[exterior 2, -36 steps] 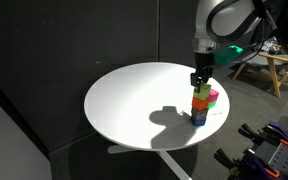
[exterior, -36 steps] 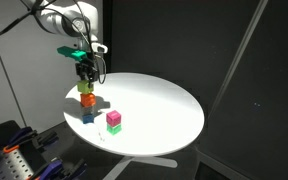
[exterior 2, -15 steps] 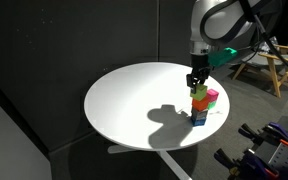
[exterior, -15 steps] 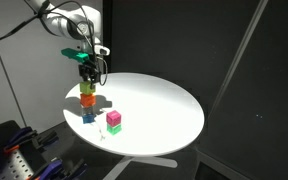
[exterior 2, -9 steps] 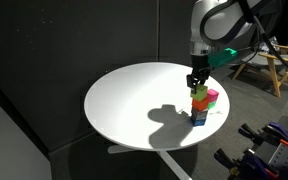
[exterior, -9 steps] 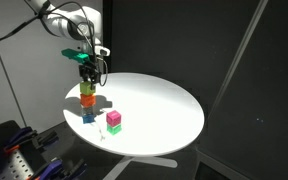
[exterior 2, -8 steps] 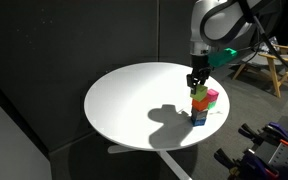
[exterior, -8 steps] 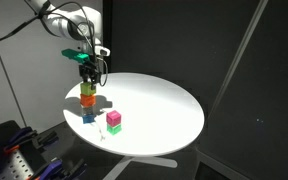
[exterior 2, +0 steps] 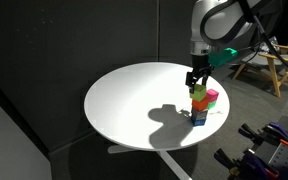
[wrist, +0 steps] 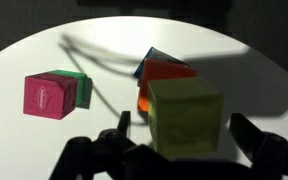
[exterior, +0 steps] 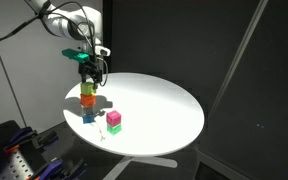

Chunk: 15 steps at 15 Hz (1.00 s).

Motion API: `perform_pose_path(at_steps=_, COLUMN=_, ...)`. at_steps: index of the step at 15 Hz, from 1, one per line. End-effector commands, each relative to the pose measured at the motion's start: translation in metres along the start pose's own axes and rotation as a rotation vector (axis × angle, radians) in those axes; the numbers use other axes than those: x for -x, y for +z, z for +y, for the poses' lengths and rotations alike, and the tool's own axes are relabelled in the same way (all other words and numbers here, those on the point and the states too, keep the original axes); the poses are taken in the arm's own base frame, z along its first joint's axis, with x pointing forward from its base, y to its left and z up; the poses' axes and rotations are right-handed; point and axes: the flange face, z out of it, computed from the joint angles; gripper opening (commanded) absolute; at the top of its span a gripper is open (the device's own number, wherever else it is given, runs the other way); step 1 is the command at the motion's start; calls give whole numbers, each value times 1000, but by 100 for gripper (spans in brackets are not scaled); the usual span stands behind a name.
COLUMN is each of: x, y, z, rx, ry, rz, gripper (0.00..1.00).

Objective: Move the green block to the other stack of blocks

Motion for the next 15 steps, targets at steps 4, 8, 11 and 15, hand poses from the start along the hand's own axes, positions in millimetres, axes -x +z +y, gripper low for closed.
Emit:
perform_pose_path(at_steps=4, x=13, y=-24, z=7, rx=2, ry=14, rz=18, gripper=100)
perform_pose_path(at_steps=8, x=22, y=-37, z=12, rx=-3, ry=16, rz=31, gripper=100)
perform_pose_path(at_steps=11, x=32, y=-51, z=17, rx=-5, ry=15, rz=34, gripper=100)
perform_pose_path(at_steps=15, x=48, y=-70, z=23, rx=-6, ry=20, rz=8, gripper=100)
